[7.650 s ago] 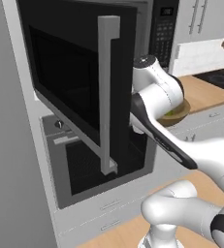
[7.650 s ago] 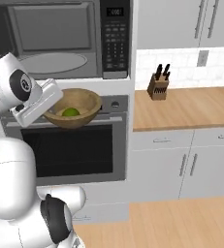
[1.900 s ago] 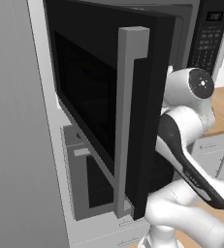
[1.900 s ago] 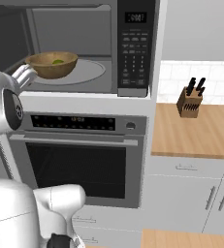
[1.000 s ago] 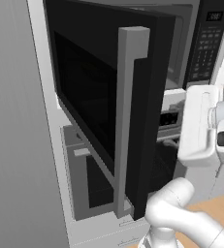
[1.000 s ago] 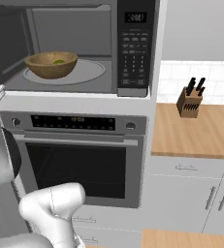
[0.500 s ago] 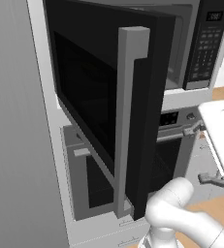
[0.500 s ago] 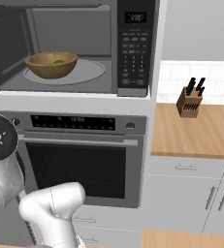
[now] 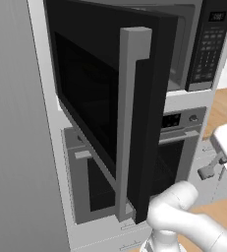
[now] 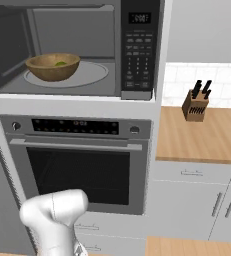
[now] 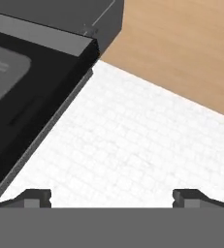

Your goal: Pick the lime from the sink and place it in the bowl. Then pick the bowl and place it in the microwave. Then close the microwave door and press the start button.

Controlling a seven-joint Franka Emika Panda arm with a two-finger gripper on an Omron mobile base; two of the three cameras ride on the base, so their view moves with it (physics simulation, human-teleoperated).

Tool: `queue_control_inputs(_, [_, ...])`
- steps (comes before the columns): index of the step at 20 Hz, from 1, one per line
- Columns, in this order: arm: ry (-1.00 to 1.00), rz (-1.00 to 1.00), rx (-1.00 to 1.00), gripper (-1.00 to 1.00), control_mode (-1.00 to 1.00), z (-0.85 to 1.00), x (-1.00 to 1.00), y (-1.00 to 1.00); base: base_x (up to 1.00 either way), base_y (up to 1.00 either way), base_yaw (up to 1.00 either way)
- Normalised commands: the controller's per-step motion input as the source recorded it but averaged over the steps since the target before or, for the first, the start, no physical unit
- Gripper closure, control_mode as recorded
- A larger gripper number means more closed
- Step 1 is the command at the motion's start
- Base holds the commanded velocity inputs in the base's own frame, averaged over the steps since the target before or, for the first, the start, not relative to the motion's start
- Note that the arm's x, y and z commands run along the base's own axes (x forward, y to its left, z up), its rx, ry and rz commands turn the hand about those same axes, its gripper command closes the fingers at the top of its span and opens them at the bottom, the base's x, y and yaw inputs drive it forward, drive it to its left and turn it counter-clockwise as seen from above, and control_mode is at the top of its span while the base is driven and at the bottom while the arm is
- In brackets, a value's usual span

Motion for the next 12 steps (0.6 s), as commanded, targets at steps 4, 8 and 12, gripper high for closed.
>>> queue_control_inputs(4, [-0.23,0.07,-0.18,-1.00,-1.00,-0.01,0.09,0.78,0.00,0.00,0.00])
queue_control_inputs(8, [-0.25,0.04,-0.20,-1.00,-1.00,-0.10,0.19,0.84,0.00,0.00,0.00])
queue_control_inputs(12, [-0.22,0.01,-0.21,-1.00,-1.00,-0.44,0.62,0.72,0.00,0.00,0.00])
